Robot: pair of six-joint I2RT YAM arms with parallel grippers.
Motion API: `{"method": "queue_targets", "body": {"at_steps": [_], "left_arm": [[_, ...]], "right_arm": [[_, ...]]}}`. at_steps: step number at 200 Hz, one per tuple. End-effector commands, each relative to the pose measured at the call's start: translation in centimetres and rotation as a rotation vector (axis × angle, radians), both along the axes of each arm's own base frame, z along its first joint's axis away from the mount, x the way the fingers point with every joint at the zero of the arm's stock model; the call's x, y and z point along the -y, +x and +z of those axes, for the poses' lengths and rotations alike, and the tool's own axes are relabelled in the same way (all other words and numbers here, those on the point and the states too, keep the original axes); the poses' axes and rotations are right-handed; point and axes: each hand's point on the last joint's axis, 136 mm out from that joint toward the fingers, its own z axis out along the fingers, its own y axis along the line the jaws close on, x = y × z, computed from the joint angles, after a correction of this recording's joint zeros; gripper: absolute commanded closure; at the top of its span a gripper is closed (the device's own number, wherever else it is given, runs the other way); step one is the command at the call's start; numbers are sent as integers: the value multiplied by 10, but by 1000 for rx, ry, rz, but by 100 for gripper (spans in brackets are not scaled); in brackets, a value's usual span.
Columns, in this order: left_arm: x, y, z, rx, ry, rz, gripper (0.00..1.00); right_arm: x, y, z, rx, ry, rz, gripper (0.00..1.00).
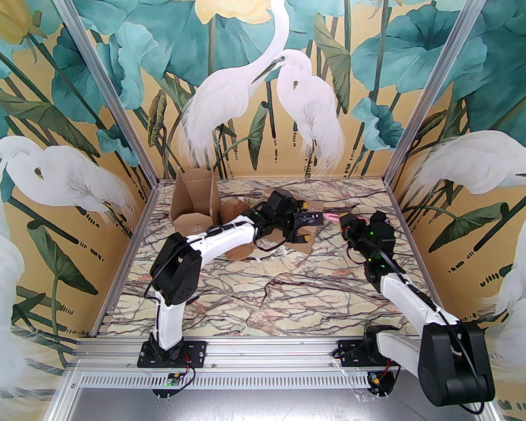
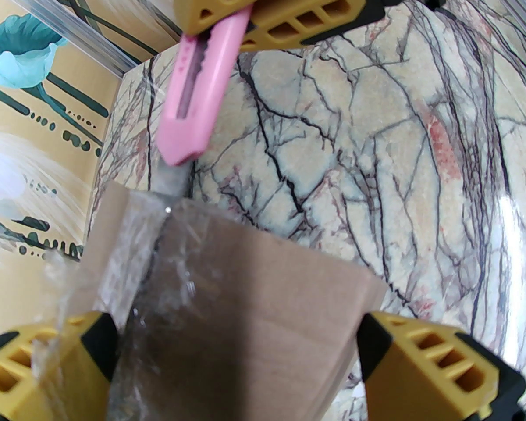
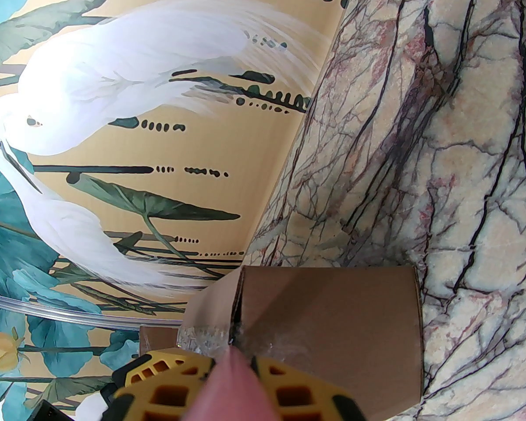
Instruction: Unpack the express box
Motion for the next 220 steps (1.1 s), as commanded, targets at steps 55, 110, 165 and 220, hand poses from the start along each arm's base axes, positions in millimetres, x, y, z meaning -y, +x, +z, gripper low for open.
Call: {"method": "queue_targets", "body": {"at_steps": [55, 110, 165, 220], "left_arm": [[5, 19, 16, 4, -65, 46, 4], [1, 19, 23, -20, -89, 57, 4], [3, 11, 26, -39, -100, 28, 3], [-1, -11, 26, -97, -94, -44, 7]], "right_arm": [[-26, -14, -7, -3, 26, 151, 100], [-33, -24, -10, -9, 57, 192, 100], [-42, -24, -5, -5, 85, 243, 100], [-25, -26, -10, -18, 78, 137, 100]]}}
